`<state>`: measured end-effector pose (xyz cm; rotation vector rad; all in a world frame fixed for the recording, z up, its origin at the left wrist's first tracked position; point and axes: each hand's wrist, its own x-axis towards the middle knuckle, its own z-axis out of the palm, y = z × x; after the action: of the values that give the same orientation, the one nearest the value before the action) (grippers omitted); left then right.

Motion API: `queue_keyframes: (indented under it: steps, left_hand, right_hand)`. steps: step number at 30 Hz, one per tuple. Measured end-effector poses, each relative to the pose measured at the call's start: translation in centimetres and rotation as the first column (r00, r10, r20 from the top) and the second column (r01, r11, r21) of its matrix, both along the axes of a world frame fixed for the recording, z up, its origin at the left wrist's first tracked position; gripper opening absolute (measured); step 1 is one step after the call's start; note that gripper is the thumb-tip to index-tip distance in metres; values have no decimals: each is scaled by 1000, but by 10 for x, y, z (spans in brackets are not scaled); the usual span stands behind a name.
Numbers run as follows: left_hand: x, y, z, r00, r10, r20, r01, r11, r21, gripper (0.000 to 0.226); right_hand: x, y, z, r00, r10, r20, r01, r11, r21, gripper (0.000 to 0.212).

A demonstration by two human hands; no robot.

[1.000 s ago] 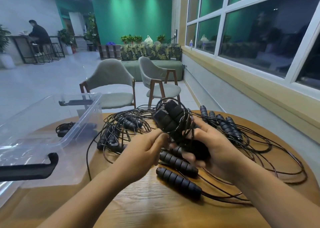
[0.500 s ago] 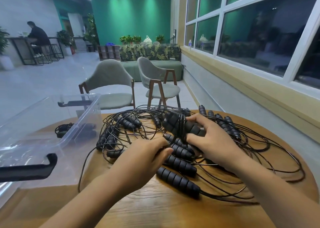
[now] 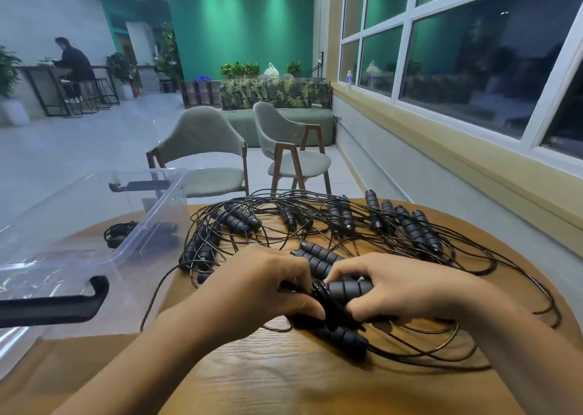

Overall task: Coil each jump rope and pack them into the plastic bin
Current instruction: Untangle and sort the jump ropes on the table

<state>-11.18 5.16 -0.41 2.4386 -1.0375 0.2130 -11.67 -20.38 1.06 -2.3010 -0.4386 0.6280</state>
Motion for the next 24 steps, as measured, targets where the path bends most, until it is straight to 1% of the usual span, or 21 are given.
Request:
queue_keyframes:
  steps: [2,4,5,7,9,10,12,13,14,16,17,20,22,24]
  left_hand:
    - [1,2,0,998,-22,65,21,1000,22,41]
    - [3,2,1,987,-27,159,14,997,79,44]
    - [3,3,1,979,-21,204,1,995,98,44]
    - [5,2,0,967,-7,254,-24,993,117,44]
    - [4,0,0,975,6,224,-35,991,125,41]
    - [3,-1,1,980,9,197,-33,992,124,38]
    - [-1,-2,5,992,-8,126,-6,994,111,28]
    - [-3,-2,9,997,-31,70,24,995,92,24]
    - [-6,-1,12,998,-60,14,59,996,62,21]
    - [-8,0,18,991,-108,-73,108,994,-11,17]
    - [-8,2,20,988,-121,-99,116,992,-46,18]
    - [-3,6,21,984,-134,-114,122,987,-105,26]
    - [2,10,20,986,-133,-102,120,985,-128,30]
    - [5,13,18,985,-130,-113,108,977,-183,30]
  right_hand:
    - [-3,-2,6,998,33,-44,-33,999,-13,38]
    - [-6,-2,8,998,45,-41,-46,998,-35,38]
    - [-7,-1,8,999,41,3,-41,997,-70,38]
    - [-11,3,7,986,28,164,6,979,-204,41]
    - [-17,11,7,947,40,319,70,942,-327,44]
    - [-20,15,7,936,52,348,80,932,-354,45]
    - [-23,16,9,944,85,318,45,923,-382,45]
    - [-23,13,11,958,106,265,2,925,-379,44]
    - [-22,9,14,976,118,185,-47,936,-349,43]
    - [-19,-2,19,992,128,-3,-126,973,-193,40]
    - [-17,-6,20,987,147,-61,-154,980,-127,39]
    - [-10,-12,18,961,234,-144,-242,970,-34,35]
    - [-7,-13,13,934,282,-220,-273,959,74,35]
    - [-6,-14,10,910,326,-258,-283,940,188,33]
